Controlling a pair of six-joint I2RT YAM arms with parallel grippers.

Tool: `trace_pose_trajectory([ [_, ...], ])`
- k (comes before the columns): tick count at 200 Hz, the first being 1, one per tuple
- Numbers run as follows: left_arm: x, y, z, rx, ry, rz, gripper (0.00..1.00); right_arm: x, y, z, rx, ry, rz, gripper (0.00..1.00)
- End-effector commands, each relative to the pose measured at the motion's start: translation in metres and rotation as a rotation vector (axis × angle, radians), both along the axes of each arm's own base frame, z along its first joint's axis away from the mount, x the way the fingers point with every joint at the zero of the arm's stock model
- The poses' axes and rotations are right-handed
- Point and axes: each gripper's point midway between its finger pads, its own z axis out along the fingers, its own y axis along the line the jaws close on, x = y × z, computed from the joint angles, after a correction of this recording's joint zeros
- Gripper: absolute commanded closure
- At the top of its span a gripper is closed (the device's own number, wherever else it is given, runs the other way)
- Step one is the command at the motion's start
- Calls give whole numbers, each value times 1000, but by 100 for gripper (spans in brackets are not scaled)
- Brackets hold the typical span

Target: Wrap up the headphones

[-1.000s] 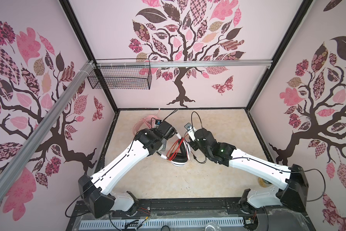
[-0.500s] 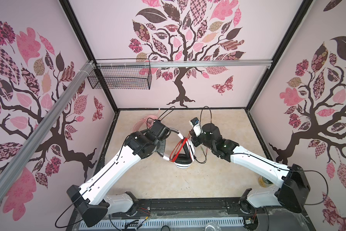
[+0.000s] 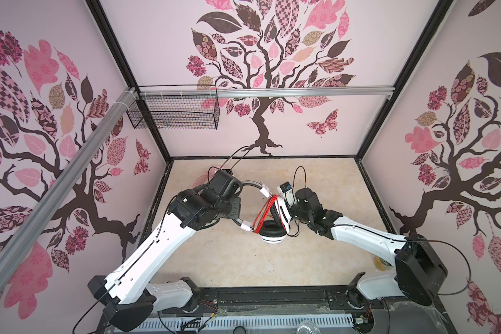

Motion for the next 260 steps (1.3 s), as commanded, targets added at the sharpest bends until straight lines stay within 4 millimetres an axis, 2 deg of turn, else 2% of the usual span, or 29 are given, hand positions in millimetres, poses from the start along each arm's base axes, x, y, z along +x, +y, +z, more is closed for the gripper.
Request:
trace_pose_trajectory([
  [1, 9, -10, 36, -134, -67, 45, 100, -13, -2, -14, 198, 161, 40, 42],
  [19, 14, -9, 39, -141, -58, 77, 100, -24, -16, -23, 276, 227, 39, 37],
  [53, 30, 2, 46, -188, -26, 158, 100, -45, -36, -28, 271, 202, 7, 31],
  [89, 41, 3, 63, -229, -78, 180, 100, -49, -59, -44, 150, 151, -56, 28],
  [112, 45, 4, 70, -238, -98, 193, 100, -47, -62, -47, 130, 144, -83, 28],
  [135, 47, 1, 76, -257, -108, 190, 100, -41, -60, -53, 99, 159, -104, 28],
  [188, 52, -1, 75, -246, -113, 185, 100, -26, -30, -71, 93, 286, -59, 30],
  [216, 52, -2, 78, -253, -117, 180, 100, -20, -25, -85, 75, 310, -50, 33],
  [260, 53, -2, 81, -255, -127, 174, 100, -27, -11, -107, 94, 384, 23, 40],
])
